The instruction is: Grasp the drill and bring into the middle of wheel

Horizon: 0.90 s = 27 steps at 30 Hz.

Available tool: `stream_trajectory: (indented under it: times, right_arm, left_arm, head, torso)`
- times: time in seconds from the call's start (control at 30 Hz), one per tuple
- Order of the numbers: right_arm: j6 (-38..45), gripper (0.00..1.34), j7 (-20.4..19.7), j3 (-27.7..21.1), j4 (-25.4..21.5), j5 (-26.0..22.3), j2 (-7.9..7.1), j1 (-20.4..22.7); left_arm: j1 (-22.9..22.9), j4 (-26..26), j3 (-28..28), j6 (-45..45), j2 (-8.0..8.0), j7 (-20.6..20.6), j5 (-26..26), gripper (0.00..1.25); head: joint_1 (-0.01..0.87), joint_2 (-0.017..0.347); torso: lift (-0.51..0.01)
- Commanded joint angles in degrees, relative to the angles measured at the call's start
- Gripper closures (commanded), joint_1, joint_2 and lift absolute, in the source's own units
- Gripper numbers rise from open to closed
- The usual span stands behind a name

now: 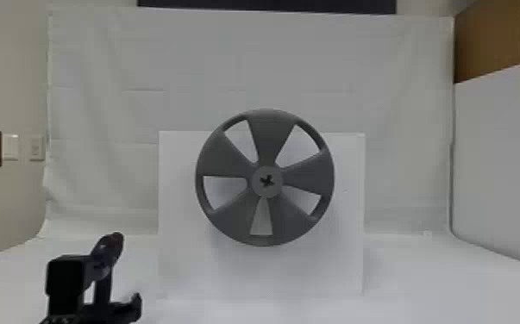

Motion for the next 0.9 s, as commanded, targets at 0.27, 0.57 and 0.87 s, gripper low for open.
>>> stream_trajectory:
  times: [0.27,0.57,0.87]
  right_arm:
    - [0.09,0.24,0.00,0.02,0.00,-0.08,-0.03,0.23]
    - [0.09,0.24,0.00,0.11,0.09,0.01,-0.03,0.23]
    - [0.09,0.24,0.00,0.19,0.18,0.01,-0.03,0.23]
  left_arm:
    - [-1.67,2.95,1.32,-0.51,0.70,0.00,-0.19,0.17]
    - [-2.55,3.74,1.40,-0.60,0.96,0.00,-0.19,0.17]
    - [-2.90,4.18,1.14,-0.77,0.96,0.00,-0.19,0.17]
  head:
    - [0.000,0.000]
    - [0.000,0.000]
    - [0.000,0.000]
  torso:
    - [-0.406]
    - [-0.406]
    - [-0.406]
